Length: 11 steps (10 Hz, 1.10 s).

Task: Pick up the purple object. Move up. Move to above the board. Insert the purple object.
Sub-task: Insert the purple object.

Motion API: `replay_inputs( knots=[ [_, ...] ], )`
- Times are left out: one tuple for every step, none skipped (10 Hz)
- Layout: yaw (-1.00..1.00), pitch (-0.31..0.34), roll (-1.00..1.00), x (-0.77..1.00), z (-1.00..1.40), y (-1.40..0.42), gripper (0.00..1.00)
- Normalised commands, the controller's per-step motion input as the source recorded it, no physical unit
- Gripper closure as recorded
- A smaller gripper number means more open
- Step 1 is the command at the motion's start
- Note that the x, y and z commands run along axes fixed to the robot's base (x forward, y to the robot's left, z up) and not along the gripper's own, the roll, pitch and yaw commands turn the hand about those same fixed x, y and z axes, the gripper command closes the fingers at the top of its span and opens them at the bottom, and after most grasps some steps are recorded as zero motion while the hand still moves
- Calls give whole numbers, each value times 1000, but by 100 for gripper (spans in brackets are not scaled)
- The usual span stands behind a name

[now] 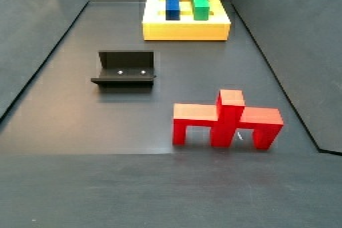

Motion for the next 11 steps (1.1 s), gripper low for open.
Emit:
replay_inputs(
  knots=[
    [0,-116,-90,211,-386,0,100],
    [0,-36,-50,417,-311,34,100],
    [-17,-30,-31,371,-303,14,100],
    [-29,-50,-39,389,-351,3,100],
    [-29,-83,-39,306,-429,0,100],
    [-29,-59,-37,226,-320,0,100],
    [-29,0,-21,197,0,0,100],
    [-34,84,-4,331,346,0,100],
    [-51,13,-24,606,109,-3,100],
    [-14,16,-9,569,49,0,100],
    [0,0,0,286,-37,0,100]
  ],
)
